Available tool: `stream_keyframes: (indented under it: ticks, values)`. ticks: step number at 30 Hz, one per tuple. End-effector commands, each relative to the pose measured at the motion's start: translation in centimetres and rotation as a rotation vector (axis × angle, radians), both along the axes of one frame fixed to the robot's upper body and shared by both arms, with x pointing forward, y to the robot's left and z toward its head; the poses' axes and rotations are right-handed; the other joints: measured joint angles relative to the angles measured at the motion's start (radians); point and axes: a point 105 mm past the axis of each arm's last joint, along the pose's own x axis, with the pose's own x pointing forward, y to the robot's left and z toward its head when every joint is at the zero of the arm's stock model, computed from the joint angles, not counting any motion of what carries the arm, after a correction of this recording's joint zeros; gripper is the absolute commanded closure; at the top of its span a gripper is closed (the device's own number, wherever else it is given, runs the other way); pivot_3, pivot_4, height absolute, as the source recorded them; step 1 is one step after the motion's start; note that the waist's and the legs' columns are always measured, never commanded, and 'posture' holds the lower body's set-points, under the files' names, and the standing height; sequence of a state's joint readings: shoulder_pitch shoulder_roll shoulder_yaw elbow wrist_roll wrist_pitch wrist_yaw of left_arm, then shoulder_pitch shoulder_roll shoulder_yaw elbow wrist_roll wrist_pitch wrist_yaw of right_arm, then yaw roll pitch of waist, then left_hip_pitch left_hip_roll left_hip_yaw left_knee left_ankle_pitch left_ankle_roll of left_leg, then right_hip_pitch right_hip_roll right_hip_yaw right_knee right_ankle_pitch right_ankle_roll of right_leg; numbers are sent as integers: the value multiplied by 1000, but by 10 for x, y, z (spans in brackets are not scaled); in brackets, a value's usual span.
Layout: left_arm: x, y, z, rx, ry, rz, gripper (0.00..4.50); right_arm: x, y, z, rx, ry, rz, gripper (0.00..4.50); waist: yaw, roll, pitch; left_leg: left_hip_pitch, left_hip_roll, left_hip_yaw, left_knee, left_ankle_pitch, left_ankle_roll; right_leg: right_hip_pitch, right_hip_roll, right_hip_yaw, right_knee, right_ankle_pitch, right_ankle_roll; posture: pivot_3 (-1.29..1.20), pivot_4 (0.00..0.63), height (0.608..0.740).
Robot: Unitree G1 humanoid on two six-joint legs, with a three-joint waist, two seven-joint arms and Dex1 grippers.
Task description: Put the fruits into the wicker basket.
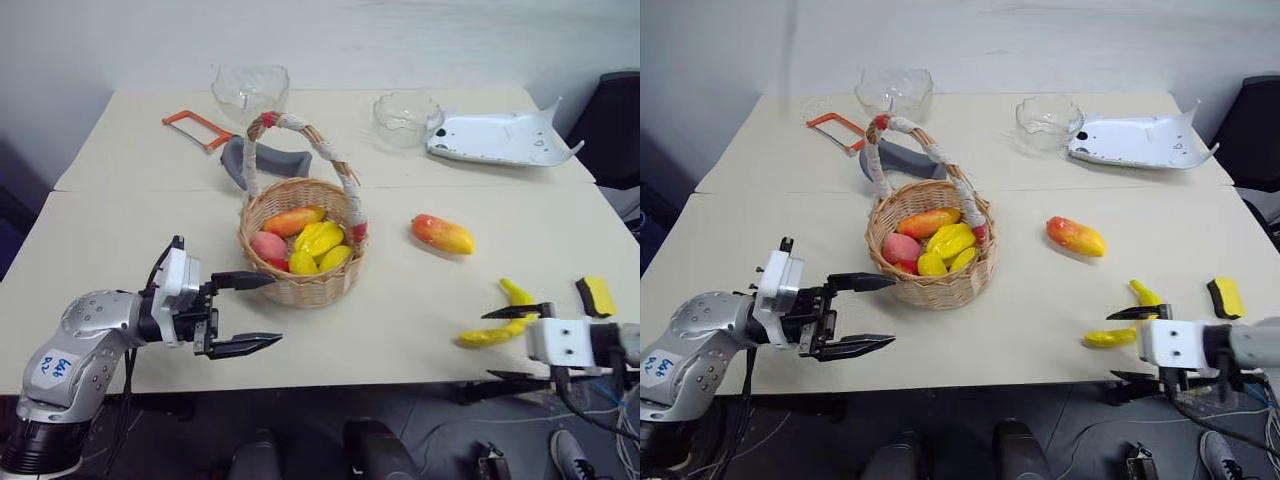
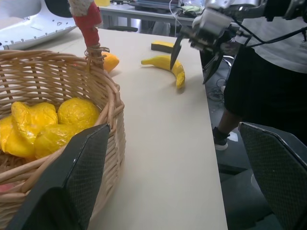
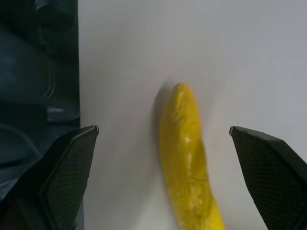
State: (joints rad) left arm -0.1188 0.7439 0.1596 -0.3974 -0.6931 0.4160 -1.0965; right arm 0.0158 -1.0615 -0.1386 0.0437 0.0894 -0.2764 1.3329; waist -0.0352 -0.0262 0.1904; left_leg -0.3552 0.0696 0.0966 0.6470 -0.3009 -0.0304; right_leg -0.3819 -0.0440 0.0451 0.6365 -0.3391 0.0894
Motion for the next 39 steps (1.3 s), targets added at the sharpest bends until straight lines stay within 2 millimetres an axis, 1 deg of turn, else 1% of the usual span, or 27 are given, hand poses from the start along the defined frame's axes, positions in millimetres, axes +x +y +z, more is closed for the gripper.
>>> stream_keyframes:
  ticks: [1, 4, 7, 9, 11, 12, 14, 15, 16, 18, 19, 21, 22, 23, 24, 26, 28, 29, 30, 32, 34, 36, 38, 39]
  values:
    - [-6, 0, 5, 0, -37, 13, 0, 8, -8, -4, -87, 56, -30, 579, 3, 0, 0, 0, 1, 1, 0, 0, 0, 0, 0, 0, 0, 0, 0, 0, 150, 740]
    - [-8, 3, 5, -2, -39, 38, 0, 15, -7, -2, -103, 48, -30, 1632, 1, 0, 0, 0, 3, 2, 2, -1, 0, 1, 0, 0, -1, 0, 0, 0, 150, 740]
    - [-9, 8, 5, -11, -37, 81, 0, 15, -5, 3, -95, 65, -5, 2636, 1, 0, 0, 3, 3, 2, 2, -4, 7, 4, -1, 1, -1, 0, 0, 0, 150, 740]
    - [-10, 11, 3, -14, -30, 104, 0, 14, 0, 7, -82, 80, 28, 3340, 0, 0, 0, 3, 3, 2, 2, -5, 7, 5, -1, 1, 0, 0, 0, 0, 150, 740]
    - [-10, 13, 1, -21, -24, 123, 0, 11, 11, 12, -36, 111, 79, 4028, 1, 0, 0, 3, 3, 2, 2, -5, 7, 4, -1, 0, 0, 0, 0, 0, 150, 740]
    - [-9, 13, 1, -26, -23, 132, 0, 10, 23, 19, 31, 111, 112, 4129, 2, 0, 0, 3, 4, 2, 2, -5, 7, 4, -1, 0, 0, 0, 0, 0, 150, 740]
    - [-7, 16, 1, -50, -9, 180, 0, 8, 63, 48, 325, 168, 78, 4129, 0, 0, 0, 3, 4, 2, 2, -5, 6, 4, -1, 0, 0, 0, 0, 0, 150, 740]
    - [-6, 18, 2, -60, -9, 200, 0, 4, 79, 59, 412, 196, 92, 4129, -3, 0, 0, 3, 6, 2, 2, -5, 6, 4, -1, 0, 0, 0, 0, 0, 150, 740]
    - [-5, 21, 4, -77, -10, 229, 0, -2, 98, 75, 519, 239, 117, 4129, -5, 0, 0, 3, 7, 1, 2, -5, 5, 4, 0, 0, 1, 0, 0, 0, 150, 740]
    - [-5, 26, 7, -102, -11, 274, 0, -15, 126, 100, 654, 325, 176, 4129, -8, 0, 0, 3, 8, 0, 1, -6, 4, 3, 0, 0, 1, 0, -1, 0, 150, 740]
    - [-5, 28, 8, -111, -10, 289, 0, -21, 135, 107, 691, 366, 194, 4129, -7, 0, 0, 3, 8, 0, 1, -6, 4, 3, 0, -1, 2, 0, -1, 0, 150, 740]
    - [-5, 32, 9, -140, 3, 320, 0, -28, 159, 131, 875, 538, 237, 4129, -8, -1, 0, 2, 8, -1, 1, -7, 3, 3, 0, -2, 1, -1, -2, 0, 150, 740]
    - [-6, 33, 9, -157, 12, 335, 0, -32, 168, 138, 931, 659, 258, 4129, -7, -1, 0, 2, 9, -1, 2, -8, 3, 3, 0, -2, 1, -1, -2, 0, 150, 740]
    - [-6, 34, 8, -165, 17, 345, 0, -32, 176, 143, 965, 719, 275, 4129, -8, -1, 0, 1, 9, -1, 2, -8, 3, 3, 0, -3, 1, -1, -2, 0, 150, 740]
    - [-6, 34, 8, -165, 19, 349, 0, -29, 183, 146, 986, 741, 280, 4129, -8, -2, 0, 1, 9, -1, 1, -8, 4, 3, -1, -3, 0, -1, -2, 0, 150, 740]
    - [-4, 37, 9, -164, 12, 363, 0, -12, 204, 159, 1083, 707, 268, 4129, -10, -3, -1, 0, 9, -1, 2, -9, 4, 1, -1, -3, 0, -1, -3, 0, 150, 740]
    - [-1, 39, 12, -171, -7, 376, 0, 20, 225, 177, 1231, 622, 167, 4129, -16, -3, -1, -4, 8, -1, 2, -9, 4, -4, -1, -2, 2, -1, -4, 0, 150, 740]
    - [0, 40, 15, -174, -17, 380, 0, 33, 231, 182, 1278, 566, 104, 4129, -19, -3, -1, -9, 8, 0, 3, -8, 3, -11, -1, -2, 6, -1, -4, 0, 150, 740]
    - [1, 41, 18, -181, -26, 379, 0, 43, 235, 184, 1280, 512, 62, 4129, -21, -3, -1, -16, 8, 0, 5, -7, 3, -17, -1, -2, 9, -1, -4, 0, 150, 740]
    - [1, 41, 21, -183, -41, 374, 0, 47, 240, 183, 1235, 455, 54, 4129, -17, -3, -1, -26, 8, 0, 9, -2, -4, -30, -1, -3, 17, 0, -3, 0, 150, 740]
    - [2, 46, 21, -171, -43, 384, 0, 52, 250, 178, 1192, 397, 21, 4129, -18, -3, -1, -33, 8, -3, 14, -2, -4, -37, 0, -5, 22, 0, -2, 0, 150, 740]
    - [2, 49, 21, -153, -43, 389, 0, 58, 260, 172, 1145, 332, -16, 4129, -25, -3, -1, -35, 8, -2, 14, -2, -3, -38, 0, -4, 22, 1, -2, 0, 150, 740]
    - [2, 51, 22, -150, -46, 390, 0, 64, 267, 158, 1050, 245, -59, 4129, -34, -3, -2, -35, 9, 2, 14, -3, -3, -40, 0, -4, 22, 1, -2, 0, 150, 740]
    - [2, 51, 24, -152, -51, 392, 0, 64, 269, 152, 1008, 225, -55, 3779, -37, -3, -2, -35, 9, 2, 14, -2, -3, -40, 0, -4, 22, 1, -2, 0, 150, 740]
